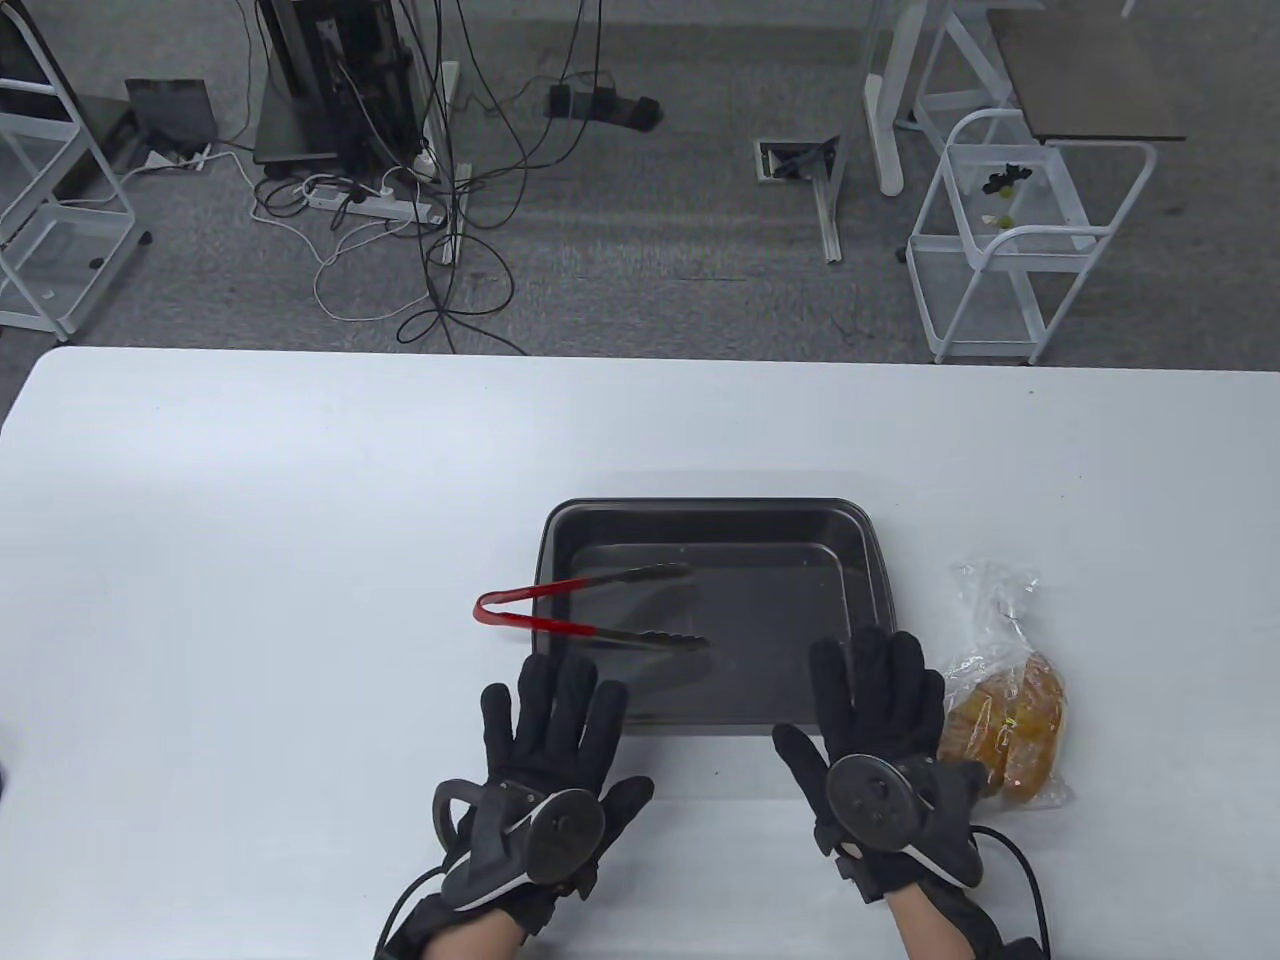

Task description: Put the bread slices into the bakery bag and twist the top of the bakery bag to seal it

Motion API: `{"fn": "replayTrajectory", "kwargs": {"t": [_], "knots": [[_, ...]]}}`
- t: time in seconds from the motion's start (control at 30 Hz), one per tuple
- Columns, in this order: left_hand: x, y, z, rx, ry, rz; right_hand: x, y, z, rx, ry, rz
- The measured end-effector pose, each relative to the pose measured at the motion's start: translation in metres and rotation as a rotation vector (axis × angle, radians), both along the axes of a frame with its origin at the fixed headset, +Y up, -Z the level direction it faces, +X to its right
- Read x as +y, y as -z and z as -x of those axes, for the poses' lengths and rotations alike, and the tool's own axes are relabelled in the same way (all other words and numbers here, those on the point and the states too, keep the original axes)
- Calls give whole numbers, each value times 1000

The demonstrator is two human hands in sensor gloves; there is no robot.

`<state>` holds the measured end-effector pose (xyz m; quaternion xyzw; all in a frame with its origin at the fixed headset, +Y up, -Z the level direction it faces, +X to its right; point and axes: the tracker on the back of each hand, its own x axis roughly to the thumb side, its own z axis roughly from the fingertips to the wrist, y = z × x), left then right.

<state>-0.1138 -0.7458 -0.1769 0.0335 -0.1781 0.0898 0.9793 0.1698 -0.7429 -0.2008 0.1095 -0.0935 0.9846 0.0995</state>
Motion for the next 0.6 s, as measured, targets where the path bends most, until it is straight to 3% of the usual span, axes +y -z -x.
{"fn": "replayTrajectory", "kwargs": {"t": [0.17, 0.6], "knots": [[-10, 7, -5, 14, 31, 55, -24, 7, 7, 19, -110, 93], [-13, 8, -8, -2, 21, 75, -22, 7, 1, 26, -70, 98]]}}
